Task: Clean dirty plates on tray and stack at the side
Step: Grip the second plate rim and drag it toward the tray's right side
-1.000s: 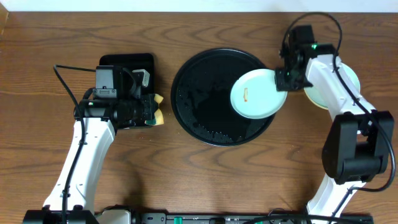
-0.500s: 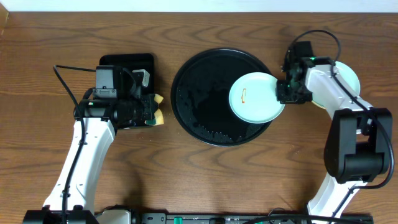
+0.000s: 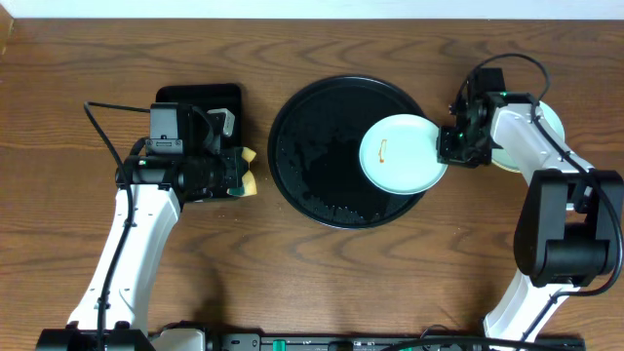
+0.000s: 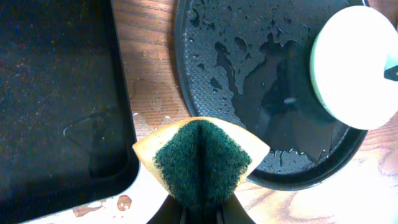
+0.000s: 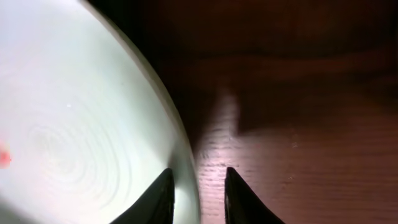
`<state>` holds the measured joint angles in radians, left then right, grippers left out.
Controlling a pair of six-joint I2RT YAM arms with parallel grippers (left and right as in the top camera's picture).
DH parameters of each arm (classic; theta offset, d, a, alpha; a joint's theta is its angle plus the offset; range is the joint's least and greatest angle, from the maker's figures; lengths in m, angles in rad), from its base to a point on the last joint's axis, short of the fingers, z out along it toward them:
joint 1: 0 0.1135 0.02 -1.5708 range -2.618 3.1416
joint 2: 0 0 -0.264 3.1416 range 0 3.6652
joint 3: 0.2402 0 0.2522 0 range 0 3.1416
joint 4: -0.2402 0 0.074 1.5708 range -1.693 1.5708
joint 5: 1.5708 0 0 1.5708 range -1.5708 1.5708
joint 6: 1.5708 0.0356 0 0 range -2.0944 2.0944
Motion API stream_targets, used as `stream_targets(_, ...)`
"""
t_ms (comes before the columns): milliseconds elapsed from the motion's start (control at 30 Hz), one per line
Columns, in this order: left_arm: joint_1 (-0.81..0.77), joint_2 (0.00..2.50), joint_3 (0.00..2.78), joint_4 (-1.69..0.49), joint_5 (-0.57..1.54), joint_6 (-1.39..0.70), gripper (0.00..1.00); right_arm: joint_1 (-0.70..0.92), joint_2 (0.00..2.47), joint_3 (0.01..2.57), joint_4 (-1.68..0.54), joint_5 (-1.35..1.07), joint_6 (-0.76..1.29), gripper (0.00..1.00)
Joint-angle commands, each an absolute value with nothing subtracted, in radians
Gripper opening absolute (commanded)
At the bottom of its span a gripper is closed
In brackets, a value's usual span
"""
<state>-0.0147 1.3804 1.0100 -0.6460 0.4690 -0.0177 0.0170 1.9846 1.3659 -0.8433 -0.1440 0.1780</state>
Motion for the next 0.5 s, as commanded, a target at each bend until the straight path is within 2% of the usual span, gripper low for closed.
stream_targets(0,-0.012,1.380,1.011,-0.645,0.479,0.000,0.08,0.009,1.984,1.313,-0.823,-0.116,0.233,0.16)
stream_targets(33,-0.012,1.380,1.011,-0.645,0.479,0.000,0.08,0.007,1.984,1.311,-0.818,-0.116,0.232,0.03)
stream_targets(67,-0.012,1.380,1.011,-0.645,0.479,0.000,0.08,0.007,1.982,1.311,-0.809,-0.112,0.231,0.01)
stream_targets(367,-0.012,1.380,1.011,-0.622,0.479,0.000,0.08,0.032,1.828,1.326,-0.763,-0.093,0.227,0.01)
stream_targets(467,-0.012,1.380,1.011,-0.619,0.479,0.000,0.08,0.073,1.763,1.326,-0.780,-0.009,0.223,0.01)
